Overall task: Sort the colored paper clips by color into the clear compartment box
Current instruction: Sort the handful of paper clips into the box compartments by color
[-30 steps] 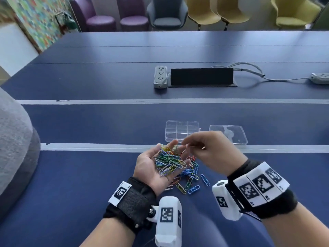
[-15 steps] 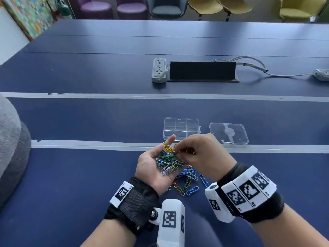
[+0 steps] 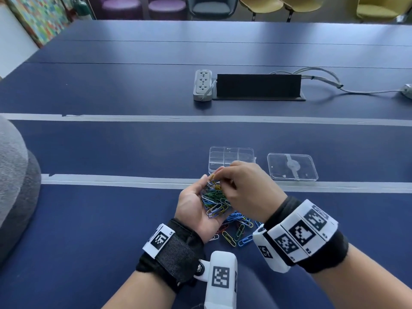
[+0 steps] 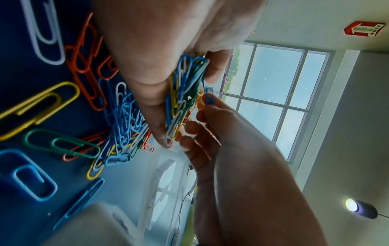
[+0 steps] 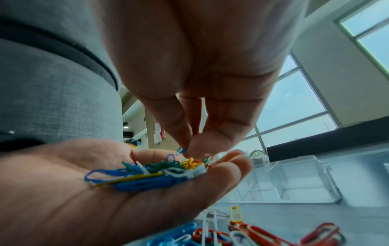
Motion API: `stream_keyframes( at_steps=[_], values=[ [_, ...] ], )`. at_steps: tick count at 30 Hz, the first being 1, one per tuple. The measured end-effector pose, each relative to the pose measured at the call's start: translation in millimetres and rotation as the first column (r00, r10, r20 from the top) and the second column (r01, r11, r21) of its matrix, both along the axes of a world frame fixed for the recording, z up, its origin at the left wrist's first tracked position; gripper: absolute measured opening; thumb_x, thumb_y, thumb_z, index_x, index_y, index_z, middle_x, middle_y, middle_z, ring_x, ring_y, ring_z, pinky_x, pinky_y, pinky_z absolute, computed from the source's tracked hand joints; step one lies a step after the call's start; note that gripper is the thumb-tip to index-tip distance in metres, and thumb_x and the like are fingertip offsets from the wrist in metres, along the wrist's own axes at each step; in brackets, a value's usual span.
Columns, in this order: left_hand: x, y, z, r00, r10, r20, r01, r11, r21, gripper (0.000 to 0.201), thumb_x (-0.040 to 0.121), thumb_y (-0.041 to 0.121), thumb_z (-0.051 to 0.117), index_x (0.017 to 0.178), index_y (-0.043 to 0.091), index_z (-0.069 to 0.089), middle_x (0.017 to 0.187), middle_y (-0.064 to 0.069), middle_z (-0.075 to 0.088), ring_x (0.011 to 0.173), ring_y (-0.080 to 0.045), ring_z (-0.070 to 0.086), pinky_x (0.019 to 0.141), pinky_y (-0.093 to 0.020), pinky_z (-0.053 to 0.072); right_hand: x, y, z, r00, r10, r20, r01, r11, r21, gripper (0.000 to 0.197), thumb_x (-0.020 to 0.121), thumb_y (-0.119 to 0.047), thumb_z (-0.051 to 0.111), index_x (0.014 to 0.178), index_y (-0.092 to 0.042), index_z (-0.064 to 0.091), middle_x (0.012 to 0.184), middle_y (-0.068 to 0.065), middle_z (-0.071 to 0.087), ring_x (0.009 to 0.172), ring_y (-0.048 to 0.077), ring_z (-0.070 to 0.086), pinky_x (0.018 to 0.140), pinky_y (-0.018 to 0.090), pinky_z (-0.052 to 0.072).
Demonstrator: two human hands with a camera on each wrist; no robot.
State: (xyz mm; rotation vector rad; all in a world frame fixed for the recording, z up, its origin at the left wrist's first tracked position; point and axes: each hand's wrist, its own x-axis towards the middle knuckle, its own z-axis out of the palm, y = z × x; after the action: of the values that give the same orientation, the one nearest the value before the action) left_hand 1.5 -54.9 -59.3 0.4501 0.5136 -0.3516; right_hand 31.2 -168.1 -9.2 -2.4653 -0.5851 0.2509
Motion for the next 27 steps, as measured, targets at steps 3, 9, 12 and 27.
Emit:
stream_keyframes(
  at_steps=[3,9,12,27],
  values=[
    [1,0,2,1.0,0.015,-0.015,-0.014,1.0,0.024,0.032,0.096,0.025,0.039,0.097,0.009,0.067,0.086,-0.011,0.071,0.077,-0.025,0.068,0.063,-0.035,0.058,2,5,3,1.0,0.001,0.013,-0.001,0.999,-0.041,0.021,0.085,-0.022,0.053,0.095,-0.022,0.072,0.092,0.001,0.069,0.09,0.019,0.061,0.081,0.031,0.049],
    [1,-1,7,0.999,0.036,-0.022,-0.036,0.999,0.017,0.033,0.099,0.025,0.038,0.085,0.008,0.063,0.063,-0.006,0.068,0.058,-0.019,0.068,0.053,-0.029,0.057,4,17,6,1.0,0.023,0.008,-0.022,0.993,-0.119,0.018,0.079,-0.029,0.061,0.088,-0.018,0.072,0.083,0.005,0.071,0.082,0.023,0.062,0.074,0.034,0.052],
    [-1,0,6,1.0,0.026,-0.003,-0.026,1.0,0.012,0.035,0.099,0.032,0.038,0.095,0.008,0.062,0.08,-0.011,0.069,0.074,-0.024,0.068,0.064,-0.034,0.058,7,18,5,1.0,0.017,0.008,-0.016,0.99,-0.143,0.018,0.081,-0.026,0.059,0.09,-0.02,0.073,0.084,0.004,0.072,0.084,0.023,0.063,0.073,0.032,0.053],
    [-6,10,9,1.0,0.007,-0.005,-0.007,1.0,0.018,0.076,0.092,0.061,0.031,0.077,0.001,0.075,0.08,-0.015,0.072,0.073,-0.028,0.071,0.077,-0.036,0.049,7,23,-1,0.945,0.325,0.017,-0.314,0.923,-0.222,0.021,0.091,-0.017,0.046,0.1,-0.021,0.065,0.091,0.004,0.053,0.079,0.03,0.058,0.07,0.039,0.05]
  ],
)
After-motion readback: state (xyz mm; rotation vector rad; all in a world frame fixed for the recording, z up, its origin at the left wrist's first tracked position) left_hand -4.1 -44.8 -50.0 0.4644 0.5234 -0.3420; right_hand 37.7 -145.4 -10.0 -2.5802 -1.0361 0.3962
